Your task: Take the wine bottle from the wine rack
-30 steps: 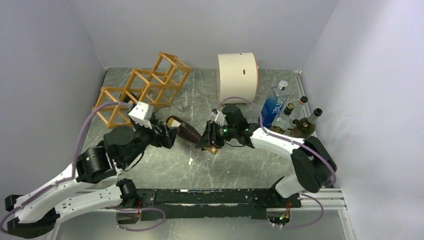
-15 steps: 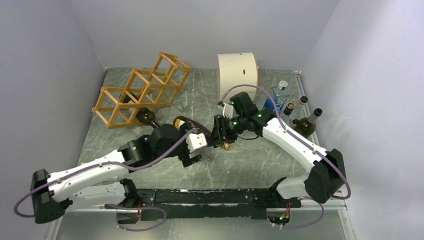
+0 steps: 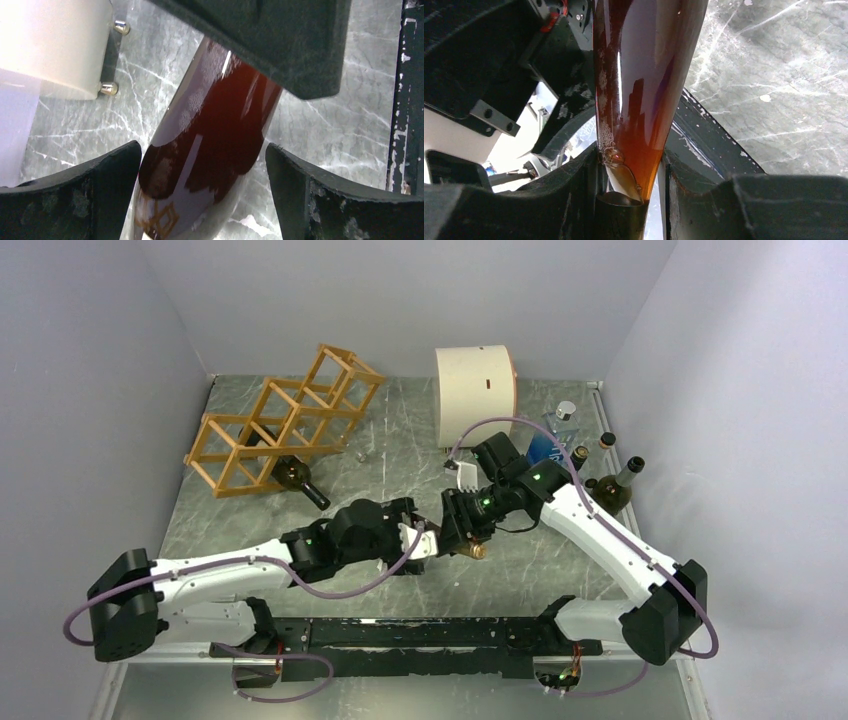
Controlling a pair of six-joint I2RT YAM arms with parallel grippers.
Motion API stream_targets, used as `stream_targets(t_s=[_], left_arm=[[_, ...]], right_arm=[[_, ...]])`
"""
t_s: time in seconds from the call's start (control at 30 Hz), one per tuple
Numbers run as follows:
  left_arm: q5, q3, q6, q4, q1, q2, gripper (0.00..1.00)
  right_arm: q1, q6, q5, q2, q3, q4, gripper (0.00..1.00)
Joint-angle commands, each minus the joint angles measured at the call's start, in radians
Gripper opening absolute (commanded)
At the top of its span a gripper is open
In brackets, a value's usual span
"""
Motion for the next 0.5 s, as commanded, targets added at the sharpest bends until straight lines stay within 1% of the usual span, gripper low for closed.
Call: stream_targets(t_s=[0.0, 0.07, 0.1, 0.13, 0.23, 0.27, 0.33, 0.37, 0.4, 0.43, 0.47], left_arm=[[0.029, -0.007, 0.003, 0.174, -0.023, 0.055, 0.98], [0.034, -0.005, 0.005, 0.197, -0.023, 0.083, 1.0], [0.039, -0.004, 0.004, 0.206, -0.024, 0.096, 0.98], [0.04, -0.001, -0.004, 0.215, -0.024, 0.109, 0.93], [0.013, -0.007, -0.041, 0.236, -0.026, 0.106, 0.71], [0.004, -0.022, -0.053, 0.255, -0.026, 0.094, 0.63], [-0.026, -0.047, -0.086, 0.286, -0.026, 0.067, 0.42], [-0.037, -0.054, -0.103, 0.286, -0.026, 0.057, 0.3], [-0.046, -0.058, -0.122, 0.28, -0.026, 0.048, 0.19], [-0.056, -0.064, -0.141, 0.275, -0.026, 0.043, 0.11], [-0.07, -0.068, -0.164, 0.27, -0.026, 0.038, 0.08]], right_arm=[[0.001, -0.097, -0.195, -0.082, 0.062, 0.192, 0.0], [0.0, -0.11, -0.199, -0.08, 0.067, 0.173, 0.0], [0.002, -0.118, -0.204, -0.078, 0.071, 0.166, 0.0], [0.001, -0.122, -0.204, -0.076, 0.073, 0.16, 0.0], [0.001, -0.126, -0.184, -0.074, 0.074, 0.154, 0.0], [0.001, -0.128, -0.177, -0.073, 0.073, 0.153, 0.0], [0.001, -0.126, -0.153, -0.069, 0.078, 0.155, 0.02], [0.001, -0.125, -0.132, -0.066, 0.08, 0.157, 0.08], [0.001, -0.119, -0.105, -0.063, 0.08, 0.164, 0.18], [0.001, -0.112, -0.073, -0.06, 0.08, 0.173, 0.31], [0.001, -0.105, -0.055, -0.054, 0.077, 0.188, 0.38]])
